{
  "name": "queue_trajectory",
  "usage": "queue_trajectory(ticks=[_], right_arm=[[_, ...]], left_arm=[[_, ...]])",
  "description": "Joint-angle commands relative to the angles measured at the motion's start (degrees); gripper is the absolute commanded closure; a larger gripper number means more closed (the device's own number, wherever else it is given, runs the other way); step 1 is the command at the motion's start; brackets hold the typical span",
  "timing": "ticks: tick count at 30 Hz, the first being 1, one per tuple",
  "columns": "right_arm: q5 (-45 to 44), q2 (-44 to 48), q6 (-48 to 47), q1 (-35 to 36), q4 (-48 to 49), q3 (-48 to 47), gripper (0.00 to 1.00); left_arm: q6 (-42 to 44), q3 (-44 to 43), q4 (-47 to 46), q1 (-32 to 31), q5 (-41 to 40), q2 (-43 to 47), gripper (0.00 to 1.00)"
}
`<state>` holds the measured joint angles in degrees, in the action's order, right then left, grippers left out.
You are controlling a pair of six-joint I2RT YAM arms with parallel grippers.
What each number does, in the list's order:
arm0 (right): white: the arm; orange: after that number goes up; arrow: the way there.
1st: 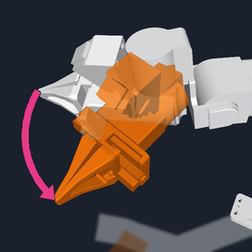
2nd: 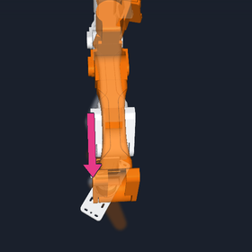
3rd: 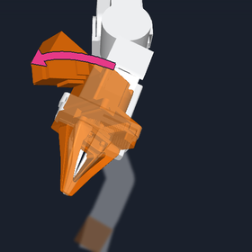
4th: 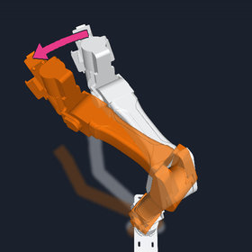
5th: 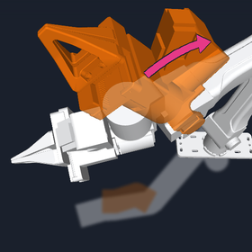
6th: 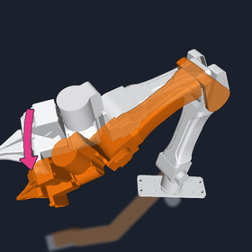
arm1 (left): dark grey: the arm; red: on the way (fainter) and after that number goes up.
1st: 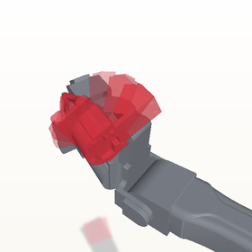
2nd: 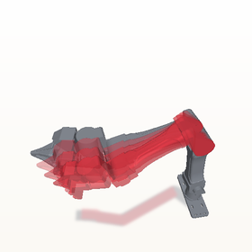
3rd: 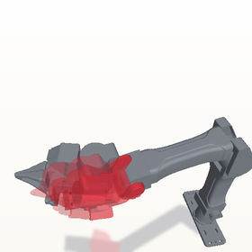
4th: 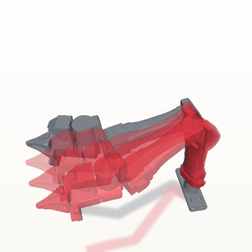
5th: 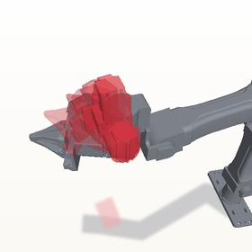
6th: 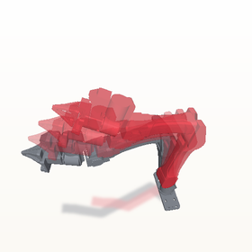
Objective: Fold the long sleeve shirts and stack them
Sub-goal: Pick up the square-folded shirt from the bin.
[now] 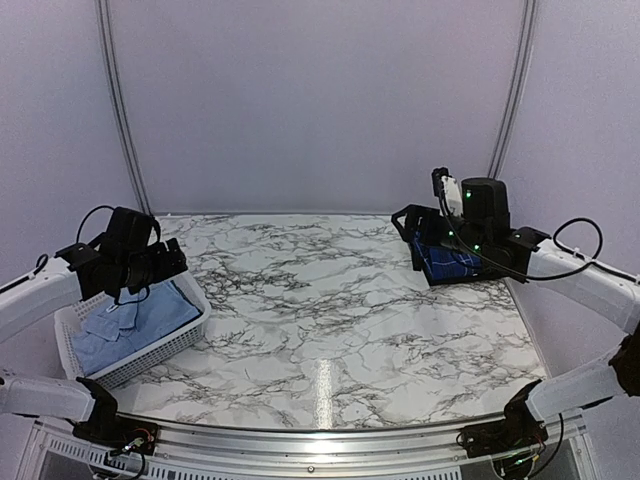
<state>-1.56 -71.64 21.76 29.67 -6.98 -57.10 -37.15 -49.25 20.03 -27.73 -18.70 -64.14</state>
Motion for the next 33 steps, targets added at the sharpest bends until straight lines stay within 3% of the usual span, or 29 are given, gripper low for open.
queue_trajectory(ticks=[1,10,18,20,26,28,30,33], right_arm=[[0.03,-1.26,-1.60,0.29,-0.05,-0.38,0.01],[3.02,-3.94,-2.59,0.29,1.64,0.18,0.02],[4.17,-4.12,-2.92,0.29,2.65,0.85,0.01],[4.37,-4.04,-2.79,0.23,2.73,0.94,0.01],[4.95,-3.32,-2.72,0.22,2.53,0.94,0.02],[4.90,-2.98,-2.75,0.29,2.42,0.94,0.02],[4.90,-2.81,-2.70,0.27,2.37,0.82,0.01],[4.84,-2.74,-2.84,0.29,1.96,0.15,0.01]], left_arm=[[-8.27,5.22,12.89,4.26,-4.17,5.58,0.01],[-15.20,13.01,16.70,9.94,-7.01,6.21,0.01],[-15.60,14.03,10.42,15.34,-6.98,-3.20,0.04],[-14.99,13.73,8.12,16.28,-5.94,-5.38,0.16],[-12.74,11.66,5.92,17.09,-6.04,-4.48,0.78],[-11.20,10.51,5.98,17.09,-6.84,-2.02,0.92],[-9.00,8.75,6.09,17.09,-7.63,0.87,1.00],[-4.74,4.95,5.96,17.01,-7.03,5.41,1.00]])
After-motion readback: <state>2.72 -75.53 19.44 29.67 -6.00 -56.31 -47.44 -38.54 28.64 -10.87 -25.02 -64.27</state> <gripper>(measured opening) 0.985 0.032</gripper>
